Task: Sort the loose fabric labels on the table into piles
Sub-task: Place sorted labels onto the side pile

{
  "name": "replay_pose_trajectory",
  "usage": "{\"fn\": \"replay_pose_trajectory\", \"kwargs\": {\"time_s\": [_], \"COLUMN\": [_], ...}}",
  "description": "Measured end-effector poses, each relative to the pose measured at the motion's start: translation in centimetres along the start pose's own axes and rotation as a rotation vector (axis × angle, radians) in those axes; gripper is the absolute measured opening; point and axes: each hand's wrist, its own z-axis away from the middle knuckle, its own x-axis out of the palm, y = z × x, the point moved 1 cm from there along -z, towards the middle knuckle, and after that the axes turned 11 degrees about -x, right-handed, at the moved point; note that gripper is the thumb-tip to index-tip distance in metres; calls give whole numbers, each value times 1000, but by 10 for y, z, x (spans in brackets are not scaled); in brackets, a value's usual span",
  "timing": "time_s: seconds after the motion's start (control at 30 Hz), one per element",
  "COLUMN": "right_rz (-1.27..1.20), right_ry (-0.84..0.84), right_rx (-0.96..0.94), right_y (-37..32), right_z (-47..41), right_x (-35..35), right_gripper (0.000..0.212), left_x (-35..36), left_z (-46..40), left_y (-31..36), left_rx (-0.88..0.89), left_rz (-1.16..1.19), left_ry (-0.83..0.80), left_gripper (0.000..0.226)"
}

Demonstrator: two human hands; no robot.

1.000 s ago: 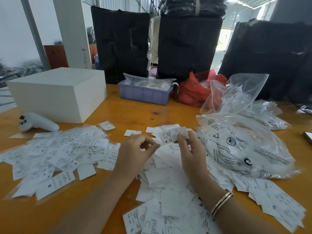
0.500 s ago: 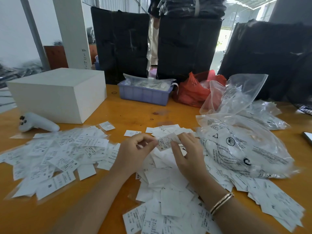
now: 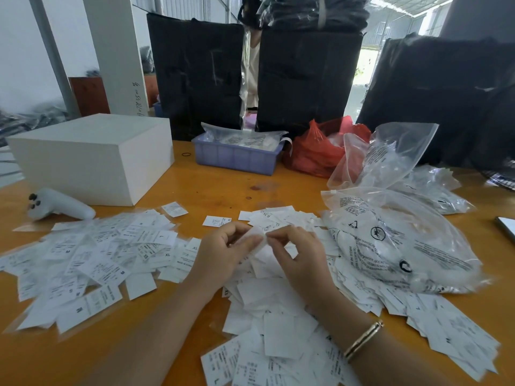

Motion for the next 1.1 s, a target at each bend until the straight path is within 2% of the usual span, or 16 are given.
{"fn": "replay_pose_trajectory", "kwargs": {"time_s": [0.1,0.23,0.33,0.4,0.53,0.6,0.77,0.87,0.93,0.97,1.1], "right_rz": [77,63,125,161,207,302,497,617,679,687,701], "right_ry": [-48,-92,-144,-68,254,283,142,-145,-351,-402,-335], "right_rx": [-63,-69,-99,-92,9,102,439,646,738,761,756], "right_y": [0,-3,-6,-4,10,26,82,110,119,122,123], "right_z": [2,3,1,-5,-31,-40,-41,-32,-27,-25,-23], "right_x": [3,-1,-3,-13,-52,-72,-109,-118,-117,-115,-111], "right_gripper": [14,25,19,17,15,18,32,33,30,27,20], "left_x": [-1,-2,-4,-9,-19,-23,-28,-29,-26,-25,-15], "left_z": [0,-1,-2,-4,-10,-12,-12,-12,-12,-12,-9], "left_y": [-1,-2,-3,-4,-7,-10,-16,-18,-17,-16,-13], "left_rx": [28,9,-2,11,8,19,-34,-52,-5,21,101], "left_rz": [-9,-27,-58,-135,-277,-368,-690,-901,-907,-889,-830], "left_ry": [-11,20,84,176,357,402,418,473,491,490,443], "left_gripper": [3,3,8,12,13,12,11,17,16,15,10]}}
